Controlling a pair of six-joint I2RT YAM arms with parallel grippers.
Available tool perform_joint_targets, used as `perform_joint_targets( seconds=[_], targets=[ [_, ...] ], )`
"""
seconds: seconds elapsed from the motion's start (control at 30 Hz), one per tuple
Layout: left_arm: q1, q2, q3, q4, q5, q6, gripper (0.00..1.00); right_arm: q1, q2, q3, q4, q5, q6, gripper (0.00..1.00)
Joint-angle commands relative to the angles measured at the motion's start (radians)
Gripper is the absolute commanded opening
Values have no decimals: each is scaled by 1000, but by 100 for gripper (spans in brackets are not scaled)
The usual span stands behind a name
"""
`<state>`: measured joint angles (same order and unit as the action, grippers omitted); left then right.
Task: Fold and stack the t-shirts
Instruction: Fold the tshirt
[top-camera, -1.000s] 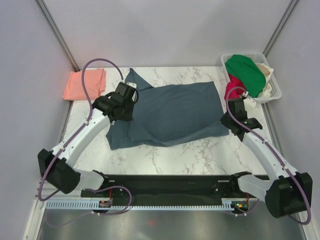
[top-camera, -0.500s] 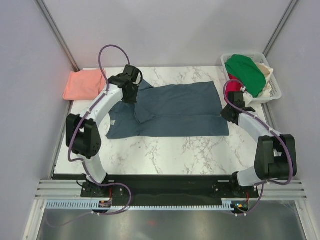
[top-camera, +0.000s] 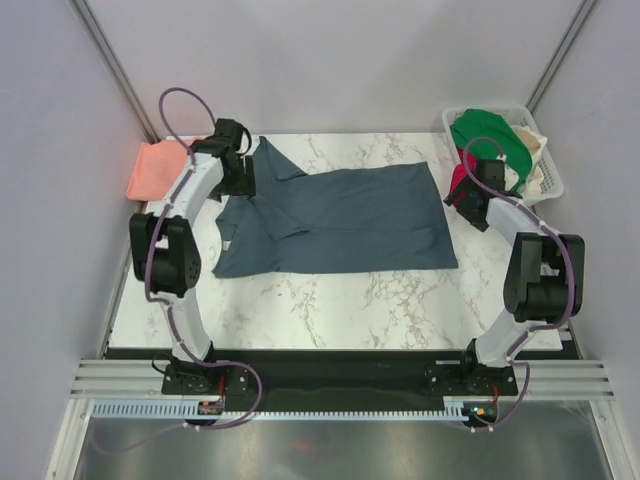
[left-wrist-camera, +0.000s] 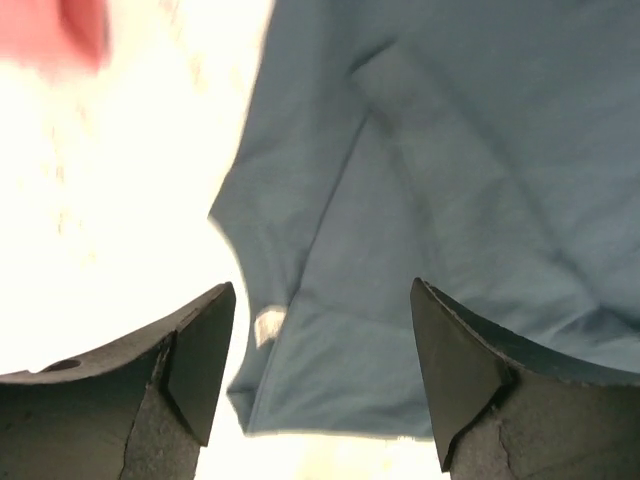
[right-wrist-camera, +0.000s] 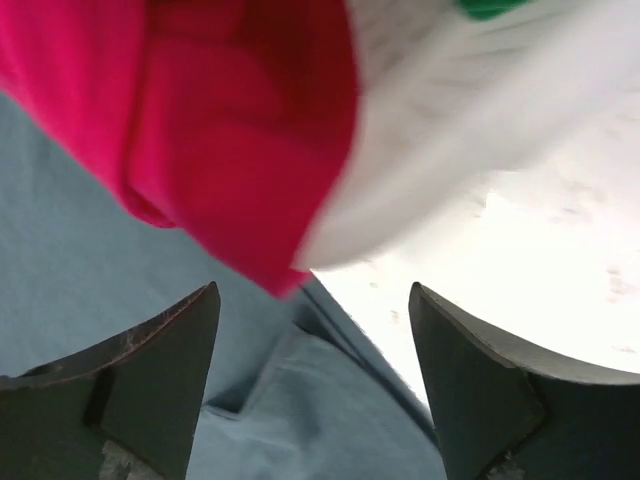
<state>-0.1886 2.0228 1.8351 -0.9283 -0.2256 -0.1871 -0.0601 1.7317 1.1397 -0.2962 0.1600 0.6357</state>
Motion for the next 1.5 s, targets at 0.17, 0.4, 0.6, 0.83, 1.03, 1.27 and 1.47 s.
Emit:
perform_joint_targets(
  seconds=[0.17,0.4,0.6,0.83,1.03,1.27,1.47],
  targets=[
    [43,-602,-728,305,205,-366,79,-26,-344,-300,-9,-91,-12,88],
    [187,-828,-1151,588,362,-494,82,-60,-432,-501,35,-200,-11,85],
    [281,-826,-1249,670,362,-528,82,-83,-393,-520,83,-215,-5,75],
    [293,-731,-1324,811,379,-584,78,-83,-281,-548,184,-240,7,44],
    [293,-628,-1323,884,416,-594,25,-83,-238,-558,230,-247,2,8],
    [330,-841,-1275,683,347,-566,2,-158,-377,-567,99,-194,-14,0],
    [399,-1018,-1269,539,348,-537,3,-231,-576,-612,-20,-166,8,0]
  ],
)
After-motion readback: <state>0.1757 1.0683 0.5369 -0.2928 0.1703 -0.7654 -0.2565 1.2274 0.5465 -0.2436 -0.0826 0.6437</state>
